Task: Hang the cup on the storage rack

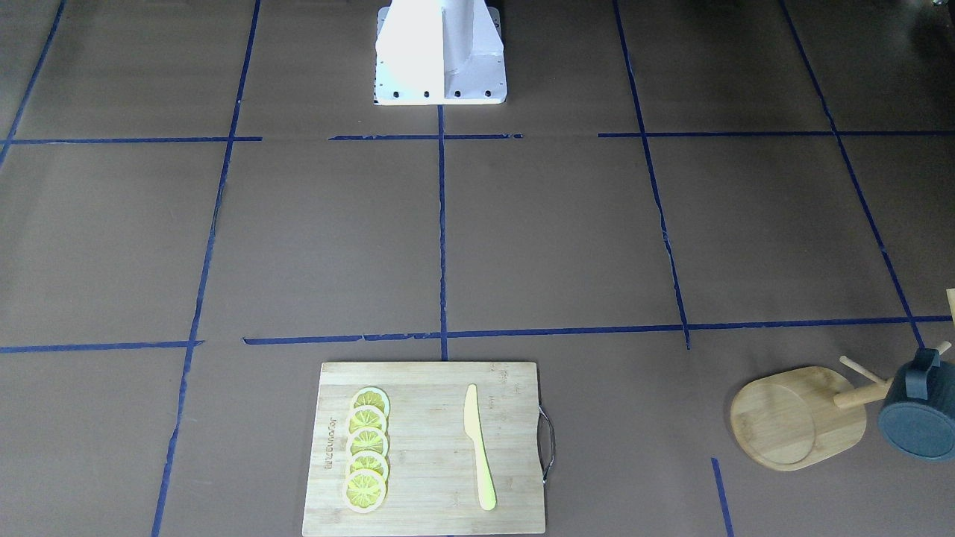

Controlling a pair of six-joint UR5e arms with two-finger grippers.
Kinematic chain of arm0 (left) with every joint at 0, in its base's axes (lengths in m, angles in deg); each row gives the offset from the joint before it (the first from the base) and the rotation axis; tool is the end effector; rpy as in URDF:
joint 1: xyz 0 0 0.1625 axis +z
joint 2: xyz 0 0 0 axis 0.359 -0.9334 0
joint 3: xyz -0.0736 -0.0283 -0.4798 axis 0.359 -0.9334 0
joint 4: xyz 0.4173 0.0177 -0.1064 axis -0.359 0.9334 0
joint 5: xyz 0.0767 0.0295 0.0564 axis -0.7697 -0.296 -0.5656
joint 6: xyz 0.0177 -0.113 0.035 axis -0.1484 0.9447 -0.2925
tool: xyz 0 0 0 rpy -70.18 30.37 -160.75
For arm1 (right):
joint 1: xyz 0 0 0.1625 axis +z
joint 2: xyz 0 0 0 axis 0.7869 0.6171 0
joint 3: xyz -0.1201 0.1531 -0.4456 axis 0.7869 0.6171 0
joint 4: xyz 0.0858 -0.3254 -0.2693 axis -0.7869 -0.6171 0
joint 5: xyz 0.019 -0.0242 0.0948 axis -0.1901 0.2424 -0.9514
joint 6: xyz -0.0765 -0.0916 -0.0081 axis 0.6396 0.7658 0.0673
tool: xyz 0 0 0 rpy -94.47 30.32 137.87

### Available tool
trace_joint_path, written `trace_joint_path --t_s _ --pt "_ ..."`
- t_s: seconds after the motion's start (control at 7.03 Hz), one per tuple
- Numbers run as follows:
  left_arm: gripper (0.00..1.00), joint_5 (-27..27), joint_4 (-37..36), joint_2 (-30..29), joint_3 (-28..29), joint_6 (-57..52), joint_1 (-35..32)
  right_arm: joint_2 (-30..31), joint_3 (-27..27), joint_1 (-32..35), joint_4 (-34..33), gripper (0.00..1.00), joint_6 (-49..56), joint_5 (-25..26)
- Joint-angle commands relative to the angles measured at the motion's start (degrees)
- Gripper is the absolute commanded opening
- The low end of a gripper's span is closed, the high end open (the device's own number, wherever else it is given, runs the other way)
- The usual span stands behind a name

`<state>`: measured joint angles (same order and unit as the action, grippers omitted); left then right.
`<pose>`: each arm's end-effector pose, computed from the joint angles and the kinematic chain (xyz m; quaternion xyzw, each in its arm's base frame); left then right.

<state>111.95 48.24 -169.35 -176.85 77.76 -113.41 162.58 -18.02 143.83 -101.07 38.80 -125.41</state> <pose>-0.0727 -0.4957 0.7276 0.0326 0.3628 0.0448 0.9302 0.0600 -0.4618 0.7545 0.0256 -0.4088 0.0652 0.9099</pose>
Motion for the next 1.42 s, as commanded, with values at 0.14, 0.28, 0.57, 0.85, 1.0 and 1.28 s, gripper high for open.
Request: trace_joint_path --t_s 0.14,0.28,0.57,0.85,1.0,1.28 --pt "1.00 0.0 0.0 0.0 0.0 0.0 0.1 -1.4 -3.7 2.2 -8.4 1.00 0.8 0.5" --pt "1.00 0.0 0.0 0.0 0.0 0.0 0.1 -1.3 -4.1 2.1 -9.0 1.00 0.8 0.6" --pt "1.00 0.0 0.0 -0.2 -0.1 0.0 0.1 -1.6 -3.8 2.1 -9.0 1.00 0.8 1.0" --pt "1.00 0.0 0.1 -0.3 0.0 0.0 0.1 -1.6 -3.8 2.1 -9.0 1.00 0.7 1.1" --pt "1.00 0.0 0.1 -0.3 -0.1 -0.1 0.1 -1.5 -3.8 2.0 -8.9 1.00 0.7 1.1" --pt "1.00 0.1 0.1 -0.3 -0.1 -0.3 0.1 -1.4 -3.8 2.1 -8.9 1.00 0.8 1.1"
